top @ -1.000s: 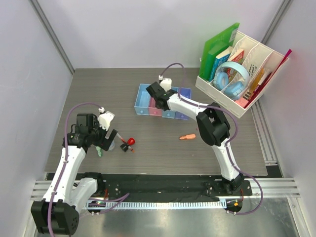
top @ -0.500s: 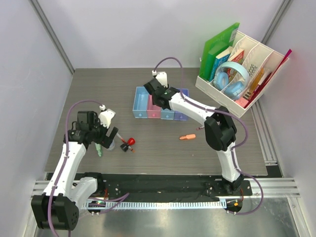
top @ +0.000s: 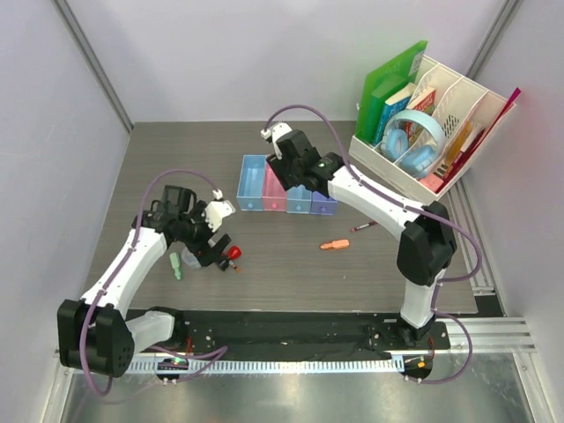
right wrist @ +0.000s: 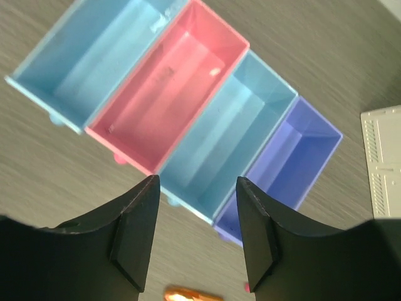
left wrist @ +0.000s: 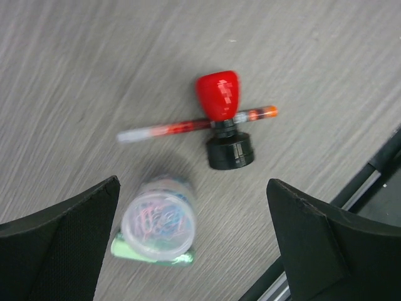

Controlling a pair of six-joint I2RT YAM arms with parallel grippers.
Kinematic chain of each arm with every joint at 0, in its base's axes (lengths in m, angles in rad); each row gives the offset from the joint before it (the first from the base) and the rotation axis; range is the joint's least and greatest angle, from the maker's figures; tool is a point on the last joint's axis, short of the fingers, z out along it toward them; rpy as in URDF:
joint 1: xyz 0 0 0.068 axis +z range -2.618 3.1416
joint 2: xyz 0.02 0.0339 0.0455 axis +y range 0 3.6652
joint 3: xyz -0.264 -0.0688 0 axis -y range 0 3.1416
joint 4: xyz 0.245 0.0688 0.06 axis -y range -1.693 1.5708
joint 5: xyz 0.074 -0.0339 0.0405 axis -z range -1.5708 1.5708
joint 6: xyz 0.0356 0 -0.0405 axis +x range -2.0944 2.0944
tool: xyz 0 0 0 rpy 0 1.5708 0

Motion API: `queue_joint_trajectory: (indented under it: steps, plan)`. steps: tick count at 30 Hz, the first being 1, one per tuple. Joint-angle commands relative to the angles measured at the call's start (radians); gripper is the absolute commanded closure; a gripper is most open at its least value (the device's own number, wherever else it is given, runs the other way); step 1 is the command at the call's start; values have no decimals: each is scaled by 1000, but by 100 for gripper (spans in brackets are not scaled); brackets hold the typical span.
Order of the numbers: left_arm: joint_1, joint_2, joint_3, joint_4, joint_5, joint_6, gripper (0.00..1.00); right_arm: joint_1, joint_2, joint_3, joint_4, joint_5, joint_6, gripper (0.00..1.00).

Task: Sort the stationery into containers
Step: Pick up the stationery from the center of the board.

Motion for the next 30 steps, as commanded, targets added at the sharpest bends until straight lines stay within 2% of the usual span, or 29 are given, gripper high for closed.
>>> queue_joint_trajectory:
  steps: [1, 9, 17, 23, 30]
  plan:
    - [-57, 30, 1, -20, 31, 74, 0, -69, -124, -78, 27, -89, -118, 42]
    - [-85, 124, -28, 49, -10, 74, 0, -126, -249, -88, 33, -120, -155, 42]
    - [-93, 185, -40, 91, -16, 64, 1, -139, -283, -87, 33, -135, -158, 42]
    - [-102, 232, -43, 112, -24, 55, 5, -148, -282, -85, 35, -141, -155, 42]
    - [-113, 266, -49, 124, -47, 44, 14, -154, -276, -85, 38, -144, -150, 41]
